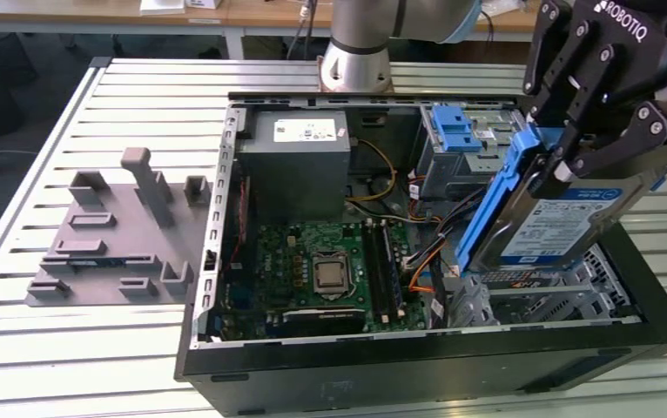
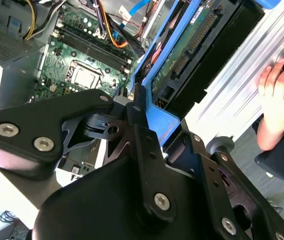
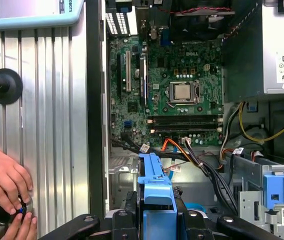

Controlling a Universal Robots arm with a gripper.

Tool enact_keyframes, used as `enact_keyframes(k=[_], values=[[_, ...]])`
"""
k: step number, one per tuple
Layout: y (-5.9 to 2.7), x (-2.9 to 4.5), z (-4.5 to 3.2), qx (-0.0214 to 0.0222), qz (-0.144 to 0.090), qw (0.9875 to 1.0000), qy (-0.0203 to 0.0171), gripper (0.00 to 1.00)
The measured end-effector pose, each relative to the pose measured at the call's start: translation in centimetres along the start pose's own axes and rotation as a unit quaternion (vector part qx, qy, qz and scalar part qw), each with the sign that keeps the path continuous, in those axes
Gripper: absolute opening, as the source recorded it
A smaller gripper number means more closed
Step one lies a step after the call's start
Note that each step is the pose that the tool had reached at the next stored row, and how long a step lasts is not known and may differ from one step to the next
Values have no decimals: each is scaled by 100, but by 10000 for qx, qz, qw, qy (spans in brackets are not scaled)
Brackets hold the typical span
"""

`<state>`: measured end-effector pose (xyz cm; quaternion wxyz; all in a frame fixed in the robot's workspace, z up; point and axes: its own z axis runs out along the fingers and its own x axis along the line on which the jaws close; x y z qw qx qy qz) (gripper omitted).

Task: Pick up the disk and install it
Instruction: 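Insert the disk into the insertion slot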

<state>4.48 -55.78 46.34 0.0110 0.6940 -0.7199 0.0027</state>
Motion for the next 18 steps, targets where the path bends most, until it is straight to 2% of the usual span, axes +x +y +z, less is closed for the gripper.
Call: enact_keyframes(k=[9,18], values=[[-135,-5,14,0,0,10000,1,36],[-237,-10,64,0,0,10000,1,36]])
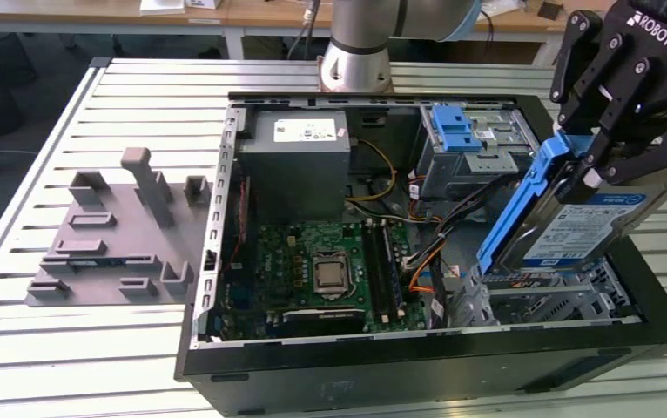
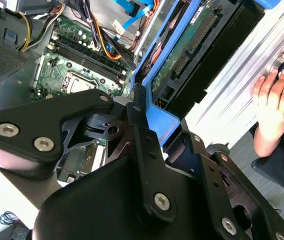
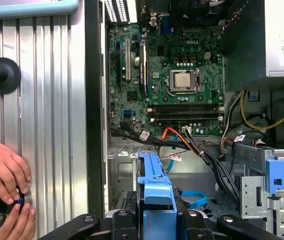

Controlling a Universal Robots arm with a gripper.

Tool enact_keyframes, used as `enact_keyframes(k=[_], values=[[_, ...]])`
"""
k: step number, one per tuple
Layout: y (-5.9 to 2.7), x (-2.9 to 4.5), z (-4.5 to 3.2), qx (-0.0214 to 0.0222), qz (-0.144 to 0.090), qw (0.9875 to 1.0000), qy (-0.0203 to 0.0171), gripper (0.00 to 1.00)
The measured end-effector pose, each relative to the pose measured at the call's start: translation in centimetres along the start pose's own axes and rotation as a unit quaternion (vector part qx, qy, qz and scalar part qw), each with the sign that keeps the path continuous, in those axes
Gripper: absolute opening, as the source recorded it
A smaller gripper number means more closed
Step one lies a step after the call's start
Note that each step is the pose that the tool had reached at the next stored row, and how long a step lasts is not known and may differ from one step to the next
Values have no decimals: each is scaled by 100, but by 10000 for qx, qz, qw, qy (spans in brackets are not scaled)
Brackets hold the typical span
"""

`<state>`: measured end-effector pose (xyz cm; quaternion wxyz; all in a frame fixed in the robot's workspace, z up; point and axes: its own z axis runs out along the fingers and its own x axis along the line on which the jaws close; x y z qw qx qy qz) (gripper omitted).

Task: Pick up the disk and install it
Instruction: 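Insert the disk into the insertion slot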

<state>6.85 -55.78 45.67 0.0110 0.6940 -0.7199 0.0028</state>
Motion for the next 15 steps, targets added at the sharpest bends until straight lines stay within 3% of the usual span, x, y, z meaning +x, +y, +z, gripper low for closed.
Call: enact_keyframes(k=[11,15], values=[[-64,-3,63,0,0,10000,0,36],[-84,-5,86,-1,0,10000,-30,36]])
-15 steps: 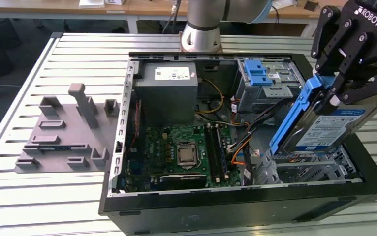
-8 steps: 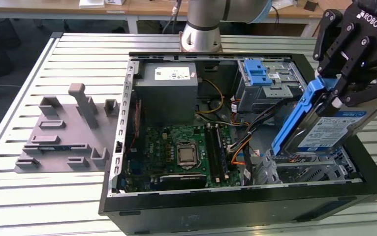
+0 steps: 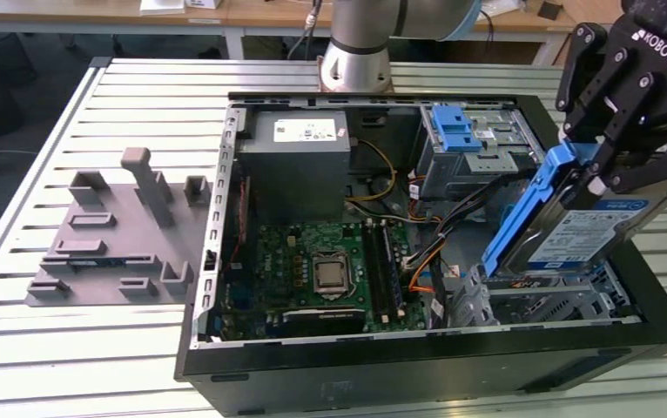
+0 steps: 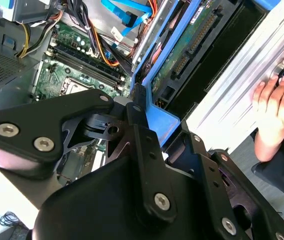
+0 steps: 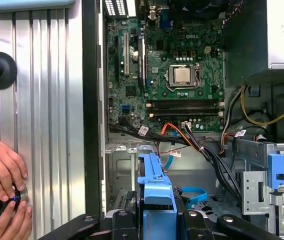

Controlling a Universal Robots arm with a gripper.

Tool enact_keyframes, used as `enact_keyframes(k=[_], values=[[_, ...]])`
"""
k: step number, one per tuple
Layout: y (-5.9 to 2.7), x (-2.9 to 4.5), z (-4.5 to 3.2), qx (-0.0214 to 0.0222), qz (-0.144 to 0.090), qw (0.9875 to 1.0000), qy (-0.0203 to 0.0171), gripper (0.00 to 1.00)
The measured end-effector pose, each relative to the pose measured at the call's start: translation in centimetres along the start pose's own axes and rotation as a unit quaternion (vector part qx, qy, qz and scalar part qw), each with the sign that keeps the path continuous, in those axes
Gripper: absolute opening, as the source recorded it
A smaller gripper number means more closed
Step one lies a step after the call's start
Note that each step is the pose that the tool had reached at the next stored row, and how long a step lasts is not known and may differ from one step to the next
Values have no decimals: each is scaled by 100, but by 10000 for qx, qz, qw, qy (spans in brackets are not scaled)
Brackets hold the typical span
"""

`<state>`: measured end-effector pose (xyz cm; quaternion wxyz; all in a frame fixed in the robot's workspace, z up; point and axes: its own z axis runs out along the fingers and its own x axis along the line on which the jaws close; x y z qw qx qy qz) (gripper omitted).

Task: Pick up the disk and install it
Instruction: 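Insert the disk into the insertion slot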

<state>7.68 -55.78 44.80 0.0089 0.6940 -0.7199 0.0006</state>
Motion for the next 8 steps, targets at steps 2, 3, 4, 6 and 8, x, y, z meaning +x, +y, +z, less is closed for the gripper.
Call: enact_keyframes(k=[2,3,4,6,8], values=[[0,1,17,0,-1,10000,0,36],[-1,1,22,2,-9,10000,1,36],[-2,2,27,6,-23,10000,0,36],[-1,5,32,19,-49,10000,-1,36],[1,8,38,26,-55,10000,-2,36]])
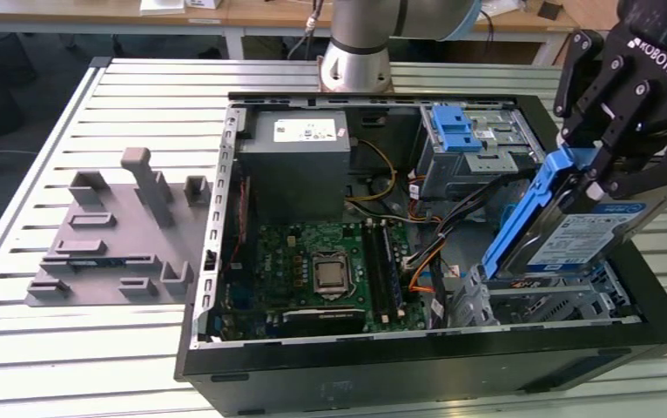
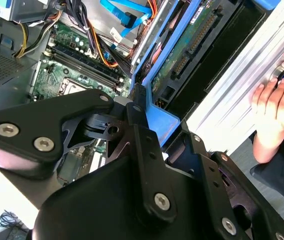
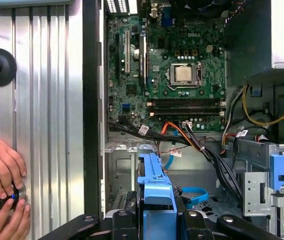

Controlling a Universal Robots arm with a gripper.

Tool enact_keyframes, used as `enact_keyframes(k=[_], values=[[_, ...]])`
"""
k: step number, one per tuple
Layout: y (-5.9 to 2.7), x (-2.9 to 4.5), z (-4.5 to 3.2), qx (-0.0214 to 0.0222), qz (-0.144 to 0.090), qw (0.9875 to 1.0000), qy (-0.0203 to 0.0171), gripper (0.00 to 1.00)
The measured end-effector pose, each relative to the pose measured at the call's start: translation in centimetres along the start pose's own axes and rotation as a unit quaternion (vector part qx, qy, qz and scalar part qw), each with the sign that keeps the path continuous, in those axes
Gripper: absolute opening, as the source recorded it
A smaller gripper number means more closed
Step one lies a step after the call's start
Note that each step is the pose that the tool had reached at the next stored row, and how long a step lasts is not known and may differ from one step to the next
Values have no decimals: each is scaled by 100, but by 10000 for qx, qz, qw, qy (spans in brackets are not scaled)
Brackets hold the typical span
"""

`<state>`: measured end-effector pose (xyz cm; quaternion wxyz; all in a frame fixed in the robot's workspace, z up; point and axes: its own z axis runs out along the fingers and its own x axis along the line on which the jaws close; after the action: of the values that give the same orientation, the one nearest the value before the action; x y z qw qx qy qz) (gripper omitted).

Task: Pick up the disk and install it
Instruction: 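Insert the disk into the insertion slot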

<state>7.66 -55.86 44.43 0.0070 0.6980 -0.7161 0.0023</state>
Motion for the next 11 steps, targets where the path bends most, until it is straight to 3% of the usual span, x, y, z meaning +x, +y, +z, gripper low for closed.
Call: enact_keyframes(k=[11], values=[[10,1,55,0,42,10000,-1,36]])
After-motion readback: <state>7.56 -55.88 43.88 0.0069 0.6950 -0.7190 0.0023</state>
